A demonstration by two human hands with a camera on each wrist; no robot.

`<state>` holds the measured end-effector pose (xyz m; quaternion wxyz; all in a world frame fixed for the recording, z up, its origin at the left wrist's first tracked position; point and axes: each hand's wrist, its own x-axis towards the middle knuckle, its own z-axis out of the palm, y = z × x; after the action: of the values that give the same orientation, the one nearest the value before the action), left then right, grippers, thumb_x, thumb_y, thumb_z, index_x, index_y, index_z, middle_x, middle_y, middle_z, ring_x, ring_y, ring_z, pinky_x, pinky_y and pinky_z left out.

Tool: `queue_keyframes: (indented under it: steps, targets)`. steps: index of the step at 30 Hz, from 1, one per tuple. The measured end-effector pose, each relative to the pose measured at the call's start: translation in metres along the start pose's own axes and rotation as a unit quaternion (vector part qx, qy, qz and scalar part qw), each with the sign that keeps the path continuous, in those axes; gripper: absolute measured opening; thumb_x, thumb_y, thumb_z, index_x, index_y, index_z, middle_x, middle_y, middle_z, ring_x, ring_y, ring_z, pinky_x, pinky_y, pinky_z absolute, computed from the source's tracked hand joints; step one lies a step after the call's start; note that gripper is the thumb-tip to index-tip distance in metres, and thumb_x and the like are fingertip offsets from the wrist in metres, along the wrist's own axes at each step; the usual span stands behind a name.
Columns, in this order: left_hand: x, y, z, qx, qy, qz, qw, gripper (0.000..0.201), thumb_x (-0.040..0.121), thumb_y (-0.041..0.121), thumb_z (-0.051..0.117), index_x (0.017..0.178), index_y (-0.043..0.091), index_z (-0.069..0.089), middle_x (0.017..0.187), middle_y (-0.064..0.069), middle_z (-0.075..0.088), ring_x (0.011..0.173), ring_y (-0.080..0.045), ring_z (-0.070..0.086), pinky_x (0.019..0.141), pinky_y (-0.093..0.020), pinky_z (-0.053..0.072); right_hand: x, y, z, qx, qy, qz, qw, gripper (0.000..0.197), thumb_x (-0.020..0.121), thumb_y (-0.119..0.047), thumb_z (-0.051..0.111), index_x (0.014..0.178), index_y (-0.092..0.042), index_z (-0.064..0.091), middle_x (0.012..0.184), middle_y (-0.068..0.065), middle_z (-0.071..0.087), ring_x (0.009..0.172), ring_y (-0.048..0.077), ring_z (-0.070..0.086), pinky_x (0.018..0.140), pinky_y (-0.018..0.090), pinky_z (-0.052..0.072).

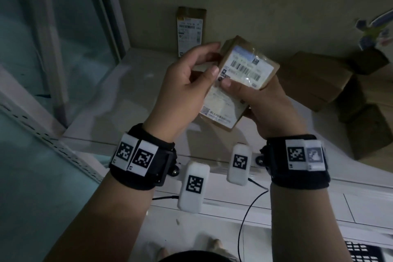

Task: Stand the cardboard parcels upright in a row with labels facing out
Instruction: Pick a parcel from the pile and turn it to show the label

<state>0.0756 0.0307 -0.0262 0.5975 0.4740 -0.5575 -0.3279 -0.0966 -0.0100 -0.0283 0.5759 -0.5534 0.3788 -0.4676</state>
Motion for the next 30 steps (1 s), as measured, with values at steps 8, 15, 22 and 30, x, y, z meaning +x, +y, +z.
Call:
queue_keyframes:
  steps: [8, 15, 22, 30]
  targets:
    - [0.037, 0.009, -0.018, -0.004, -0.003, -0.08, 0.997, 0.042, 0.109, -0.003, 0.044, 0.13, 0.022, 0.069, 0.118, 0.007, 0.076, 0.086, 0.005, 0.07, 0.068, -0.006, 0.049, 0.076, 0.009, -0.011, -0.184, 0.093, 0.024, 0.978, 0.145, 0.034, -0.052, 0.108, 0.154, -0.02, 0.035, 0.124, -0.006, 0.076, 0.11, 0.013, 0.076, 0.088, 0.051, 0.065]
    - [0.069, 0.003, -0.026, 0.007, -0.011, -0.131, 0.991, 0.033, 0.11, 0.013, 0.052, 0.14, 0.021, 0.065, 0.135, -0.002, 0.074, 0.113, -0.011, 0.074, 0.096, -0.031, 0.051, 0.126, 0.013, -0.016, -0.197, 0.093, 0.053, 0.975, 0.052, 0.055, -0.031, 0.105, 0.094, -0.024, 0.07, 0.105, -0.006, 0.079, 0.098, 0.012, 0.077, 0.092, 0.042, 0.065]
    - [0.108, -0.021, -0.012, 0.035, -0.02, -0.168, 0.985, 0.045, 0.106, 0.016, 0.057, 0.15, 0.007, 0.057, 0.148, -0.012, 0.065, 0.135, -0.026, 0.064, 0.088, -0.023, 0.052, 0.179, 0.023, -0.014, -0.197, 0.127, 0.06, 0.97, 0.108, 0.055, -0.028, 0.106, 0.142, -0.011, 0.044, 0.136, 0.005, 0.066, 0.123, 0.022, 0.066, 0.103, 0.047, 0.058]
    - [0.158, -0.018, -0.003, 0.185, 0.0, -0.095, 0.978, 0.057, 0.093, 0.019, 0.044, 0.148, 0.018, 0.061, 0.149, 0.003, 0.06, 0.137, -0.017, 0.056, 0.121, -0.035, 0.041, 0.212, 0.032, -0.018, -0.206, 0.124, 0.059, 0.969, 0.122, 0.051, -0.021, 0.107, 0.151, -0.015, 0.037, 0.13, 0.001, 0.066, 0.127, 0.026, 0.065, 0.103, 0.053, 0.058]
